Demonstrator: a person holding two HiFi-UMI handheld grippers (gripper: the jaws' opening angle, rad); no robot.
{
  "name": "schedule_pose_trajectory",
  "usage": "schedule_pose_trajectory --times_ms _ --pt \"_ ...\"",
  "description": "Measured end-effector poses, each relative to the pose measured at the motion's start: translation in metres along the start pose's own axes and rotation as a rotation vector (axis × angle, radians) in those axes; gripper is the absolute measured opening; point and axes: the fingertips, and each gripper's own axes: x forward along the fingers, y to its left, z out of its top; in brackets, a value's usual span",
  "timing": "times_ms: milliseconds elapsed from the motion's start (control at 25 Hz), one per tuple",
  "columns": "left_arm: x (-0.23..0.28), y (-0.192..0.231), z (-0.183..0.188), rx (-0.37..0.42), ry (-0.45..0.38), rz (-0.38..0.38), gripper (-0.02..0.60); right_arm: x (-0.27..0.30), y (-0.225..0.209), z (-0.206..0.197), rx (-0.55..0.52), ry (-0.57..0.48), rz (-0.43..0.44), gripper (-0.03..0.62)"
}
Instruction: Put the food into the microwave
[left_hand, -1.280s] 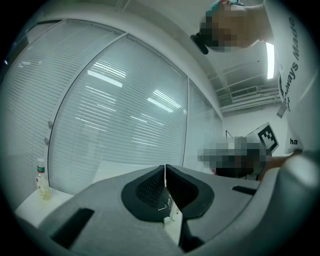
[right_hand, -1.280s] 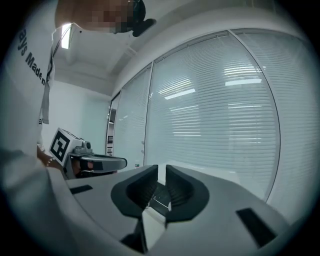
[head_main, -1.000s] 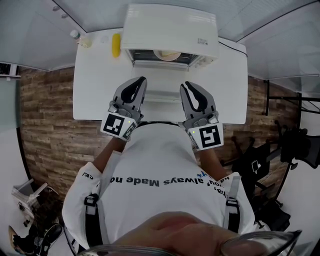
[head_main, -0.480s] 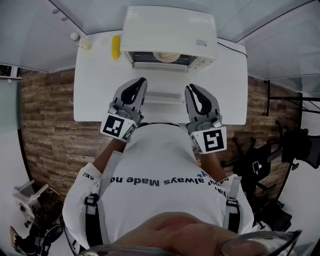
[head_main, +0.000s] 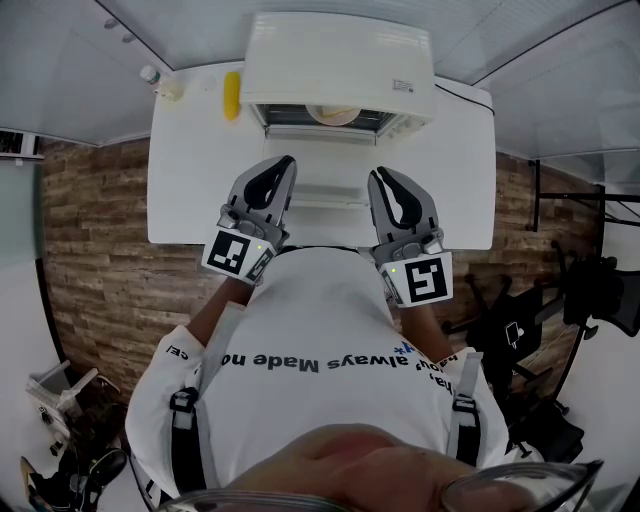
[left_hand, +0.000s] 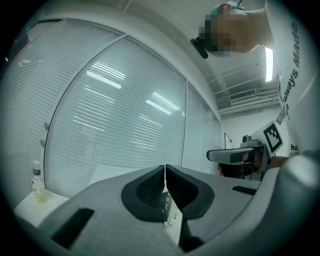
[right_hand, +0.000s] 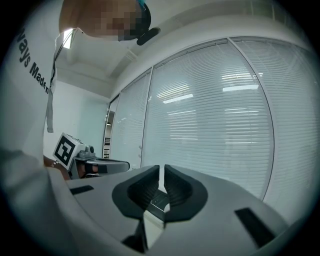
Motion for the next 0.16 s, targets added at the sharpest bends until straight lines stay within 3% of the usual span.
schedule_pose_trajectory --times_ms 160 --pt "0.0009 0.0005 0.0007 0.0 0.001 0.001 0.016 0.0013 0.0002 0.0015 0.0 -0.002 0.004 0.032"
